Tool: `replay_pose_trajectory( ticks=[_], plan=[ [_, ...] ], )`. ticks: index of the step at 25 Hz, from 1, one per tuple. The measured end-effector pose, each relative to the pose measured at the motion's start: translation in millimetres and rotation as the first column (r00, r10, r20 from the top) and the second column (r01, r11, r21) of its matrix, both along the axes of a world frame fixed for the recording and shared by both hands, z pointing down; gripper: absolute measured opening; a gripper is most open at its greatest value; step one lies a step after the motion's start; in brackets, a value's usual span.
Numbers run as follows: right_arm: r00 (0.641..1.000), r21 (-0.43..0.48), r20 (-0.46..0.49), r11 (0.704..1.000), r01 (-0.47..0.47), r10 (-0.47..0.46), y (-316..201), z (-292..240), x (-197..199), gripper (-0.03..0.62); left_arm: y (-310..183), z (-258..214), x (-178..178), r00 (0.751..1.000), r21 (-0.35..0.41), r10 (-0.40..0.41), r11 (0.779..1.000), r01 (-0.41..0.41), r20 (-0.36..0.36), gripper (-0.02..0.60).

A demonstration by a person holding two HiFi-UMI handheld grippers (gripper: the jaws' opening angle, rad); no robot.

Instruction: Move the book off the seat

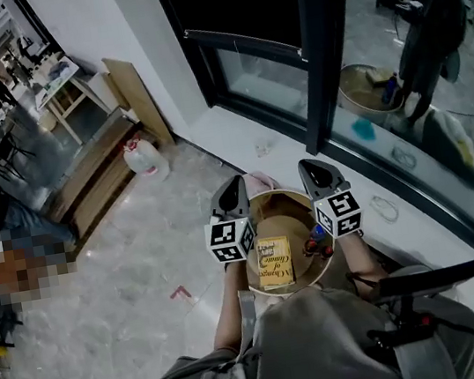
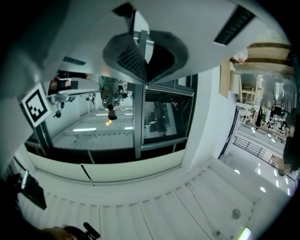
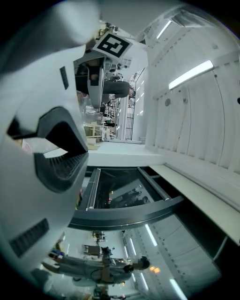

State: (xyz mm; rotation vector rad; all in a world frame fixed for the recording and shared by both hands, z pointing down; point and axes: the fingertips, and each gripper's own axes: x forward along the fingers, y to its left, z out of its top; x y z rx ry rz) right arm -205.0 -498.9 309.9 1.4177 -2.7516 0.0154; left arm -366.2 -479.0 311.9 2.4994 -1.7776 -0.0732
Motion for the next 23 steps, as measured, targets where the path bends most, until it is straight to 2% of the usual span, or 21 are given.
replay_pose_trajectory(
  ticks=[3, 23],
  plan=[
    [1.0, -0.005, 0.003, 1.0, -0.004, 0.004, 5.7, 2.6, -1.6, 0.015, 2.5, 0.8, 0.5, 0.999, -0.005, 0.001, 1.0, -0.002, -0.036, 0.009],
    [1.0, -0.034, -0.012, 0.999, -0.027, 0.026, 19.8, 7.4, 0.6, 0.015, 15.2, 8.7, -2.8, 0.992, -0.025, 0.031, 0.999, -0.034, -0.118, 0.009]
  ],
)
